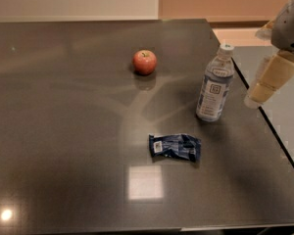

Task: Pick blue plastic bottle

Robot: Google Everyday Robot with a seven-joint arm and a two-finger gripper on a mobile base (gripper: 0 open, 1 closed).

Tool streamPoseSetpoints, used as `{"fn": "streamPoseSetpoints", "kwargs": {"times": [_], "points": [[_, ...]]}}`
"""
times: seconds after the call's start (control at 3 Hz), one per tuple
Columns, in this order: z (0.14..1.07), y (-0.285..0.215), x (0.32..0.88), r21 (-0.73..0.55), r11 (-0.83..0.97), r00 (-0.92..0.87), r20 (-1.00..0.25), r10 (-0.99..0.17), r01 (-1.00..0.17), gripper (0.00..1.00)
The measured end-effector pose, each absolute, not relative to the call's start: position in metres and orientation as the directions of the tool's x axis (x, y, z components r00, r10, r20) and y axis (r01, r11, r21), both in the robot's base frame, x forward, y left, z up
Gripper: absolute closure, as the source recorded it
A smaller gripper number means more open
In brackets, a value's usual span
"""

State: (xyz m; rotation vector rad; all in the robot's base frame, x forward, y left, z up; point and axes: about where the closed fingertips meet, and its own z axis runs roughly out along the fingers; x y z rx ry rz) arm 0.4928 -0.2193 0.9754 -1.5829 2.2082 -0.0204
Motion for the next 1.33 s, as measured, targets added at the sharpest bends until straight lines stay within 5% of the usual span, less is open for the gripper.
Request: {"fn": "streamPoseSetpoints", "kwargs": {"times": [1.33], "points": [[0.941, -0.207, 0.528, -0.107, 0.383, -0.292, -0.472, -0.832, -0.918, 0.00]]}}
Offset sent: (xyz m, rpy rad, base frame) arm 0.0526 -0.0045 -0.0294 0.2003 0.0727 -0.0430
